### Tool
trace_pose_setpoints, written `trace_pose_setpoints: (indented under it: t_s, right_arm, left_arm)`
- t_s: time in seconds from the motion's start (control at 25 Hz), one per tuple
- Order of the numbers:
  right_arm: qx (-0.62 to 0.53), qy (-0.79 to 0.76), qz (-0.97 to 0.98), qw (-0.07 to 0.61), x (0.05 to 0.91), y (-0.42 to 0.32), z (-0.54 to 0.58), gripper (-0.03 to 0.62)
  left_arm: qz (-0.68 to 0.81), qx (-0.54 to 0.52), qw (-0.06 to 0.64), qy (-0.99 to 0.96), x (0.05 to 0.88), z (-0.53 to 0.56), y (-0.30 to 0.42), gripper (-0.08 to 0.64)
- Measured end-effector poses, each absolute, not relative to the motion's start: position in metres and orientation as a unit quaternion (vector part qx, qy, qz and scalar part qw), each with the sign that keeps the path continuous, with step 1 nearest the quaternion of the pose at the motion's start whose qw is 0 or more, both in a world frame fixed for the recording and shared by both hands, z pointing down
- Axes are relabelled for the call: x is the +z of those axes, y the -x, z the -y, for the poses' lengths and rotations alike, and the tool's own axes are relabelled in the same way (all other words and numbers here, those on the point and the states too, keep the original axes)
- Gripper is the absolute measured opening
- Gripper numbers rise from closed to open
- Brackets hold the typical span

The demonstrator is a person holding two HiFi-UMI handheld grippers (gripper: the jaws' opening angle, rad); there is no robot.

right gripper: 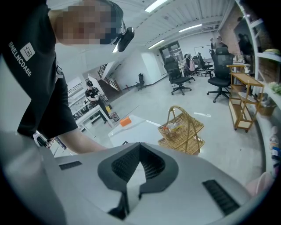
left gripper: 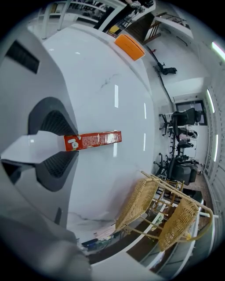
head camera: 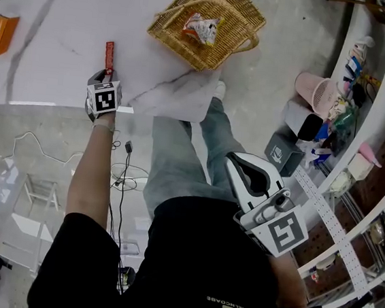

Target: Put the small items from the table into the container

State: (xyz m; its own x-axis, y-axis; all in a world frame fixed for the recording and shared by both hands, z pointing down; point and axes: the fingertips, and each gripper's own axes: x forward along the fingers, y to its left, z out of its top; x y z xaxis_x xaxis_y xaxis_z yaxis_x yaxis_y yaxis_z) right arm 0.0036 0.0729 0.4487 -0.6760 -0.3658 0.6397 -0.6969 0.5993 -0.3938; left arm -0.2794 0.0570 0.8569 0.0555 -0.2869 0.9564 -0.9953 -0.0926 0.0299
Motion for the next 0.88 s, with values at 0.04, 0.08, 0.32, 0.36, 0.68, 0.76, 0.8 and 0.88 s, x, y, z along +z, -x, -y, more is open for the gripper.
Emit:
trace_pose_setpoints:
  t_s: [0.04, 0.08, 0.32, 0.36, 0.68, 0.76, 0.8, 0.88]
  right_arm:
    - [0.322, -0.309, 0.857, 0.256, 0.448, -0.004, -0.073, 0.000]
    - [0.322, -0.308, 0.858, 0.256, 0.447, -0.005, -0.073, 0.000]
    - [0.319, -0.308, 0.861, 0.248, 0.439, -0.013, -0.072, 0.000]
    - [0.317, -0.307, 0.863, 0.246, 0.437, -0.014, -0.072, 0.000]
    - [0.302, -0.300, 0.877, 0.221, 0.409, -0.031, -0.074, 0.000]
    - [0.297, -0.300, 0.880, 0.216, 0.402, -0.034, -0.073, 0.000]
    - [0.294, -0.300, 0.882, 0.214, 0.399, -0.036, -0.073, 0.000]
    - [0.288, -0.299, 0.886, 0.208, 0.391, -0.041, -0.073, 0.000]
  left_arm:
    - [0.534, 0.433, 0.409, -0.600, 0.856, -0.058, 0.278, 0.114]
    - [0.533, 0.434, 0.408, -0.601, 0.854, -0.058, 0.276, 0.114]
    - [0.533, 0.434, 0.397, -0.608, 0.839, -0.056, 0.268, 0.112]
    - [0.534, 0.433, 0.393, -0.610, 0.835, -0.055, 0.266, 0.112]
    - [0.534, 0.439, 0.341, -0.637, 0.779, -0.047, 0.241, 0.110]
    - [0.538, 0.433, 0.334, -0.641, 0.764, -0.043, 0.236, 0.110]
    - [0.540, 0.431, 0.329, -0.643, 0.756, -0.042, 0.233, 0.110]
    - [0.543, 0.427, 0.320, -0.649, 0.739, -0.039, 0.224, 0.110]
